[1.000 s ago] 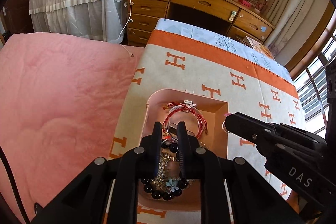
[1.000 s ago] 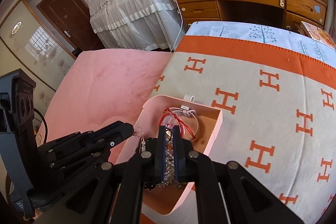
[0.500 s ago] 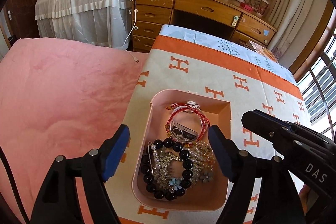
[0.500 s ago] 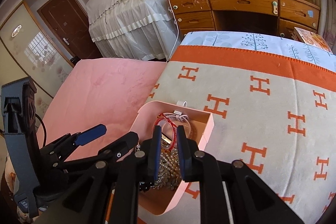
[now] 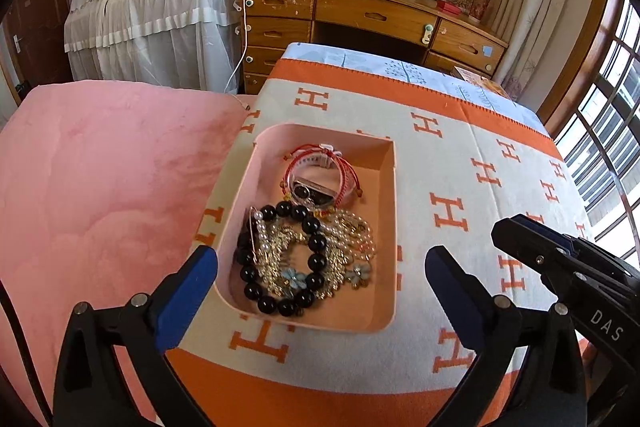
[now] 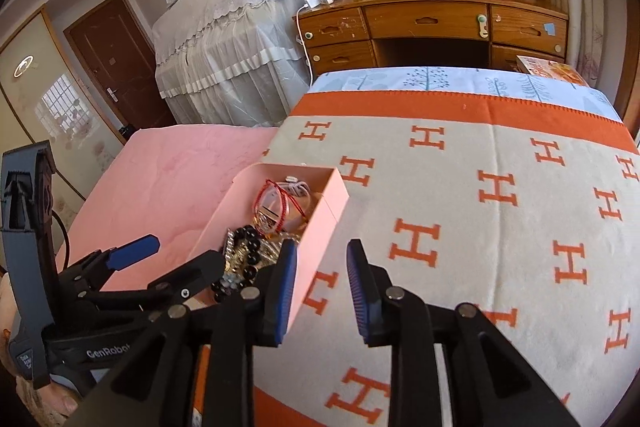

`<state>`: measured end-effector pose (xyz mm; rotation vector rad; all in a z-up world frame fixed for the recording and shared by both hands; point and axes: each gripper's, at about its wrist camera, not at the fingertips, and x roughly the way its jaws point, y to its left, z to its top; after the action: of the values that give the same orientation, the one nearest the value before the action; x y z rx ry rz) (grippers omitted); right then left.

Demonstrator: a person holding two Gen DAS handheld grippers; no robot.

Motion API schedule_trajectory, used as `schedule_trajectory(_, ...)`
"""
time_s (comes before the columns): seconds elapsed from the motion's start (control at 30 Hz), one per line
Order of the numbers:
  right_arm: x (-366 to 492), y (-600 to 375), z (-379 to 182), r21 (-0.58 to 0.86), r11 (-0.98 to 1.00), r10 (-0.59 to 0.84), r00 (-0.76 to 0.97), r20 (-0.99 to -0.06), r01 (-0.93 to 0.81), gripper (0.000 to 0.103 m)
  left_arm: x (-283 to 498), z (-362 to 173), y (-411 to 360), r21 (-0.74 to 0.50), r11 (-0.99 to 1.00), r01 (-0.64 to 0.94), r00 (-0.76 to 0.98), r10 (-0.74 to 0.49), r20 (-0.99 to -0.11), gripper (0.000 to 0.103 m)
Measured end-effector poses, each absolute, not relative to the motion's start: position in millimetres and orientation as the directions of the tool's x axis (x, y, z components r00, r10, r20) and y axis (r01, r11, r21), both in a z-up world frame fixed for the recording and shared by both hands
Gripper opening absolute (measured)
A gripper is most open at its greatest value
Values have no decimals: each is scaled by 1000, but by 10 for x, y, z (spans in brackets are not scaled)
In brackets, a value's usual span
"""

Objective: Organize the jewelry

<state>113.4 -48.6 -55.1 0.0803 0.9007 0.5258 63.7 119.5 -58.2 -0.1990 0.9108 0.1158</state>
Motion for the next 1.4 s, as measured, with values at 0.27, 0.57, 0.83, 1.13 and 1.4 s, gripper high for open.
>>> schedule_trajectory(0.27, 778, -941, -526, 276, 895, 434, 545, -718, -349, 27, 299, -460, 681, -100, 985, -141, 664, 19, -747, 102)
schedule_trajectory(0.57, 255, -1409, -256, 223, 927, 373, 692, -618, -301, 50, 64, -194, 107, -42, 994, -100, 730, 44, -682, 102)
schedule_trajectory(0.83, 50, -1729, -234, 221, 944, 330, 753, -570, -247, 55, -70, -118, -201, -29, 997, -70, 749, 33, -662, 102)
schedule_trajectory(1.13, -39, -1875, -220, 213, 948, 317, 788, -527, -238, 58, -120, -99, -312, -33, 997, -73, 761, 34, -648, 102)
schedule_trajectory(1.4, -37, -1909, -240, 228, 944, 325, 788, -523, -238, 58, -143, -79, -374, -26, 996, -85, 765, 48, -643, 102)
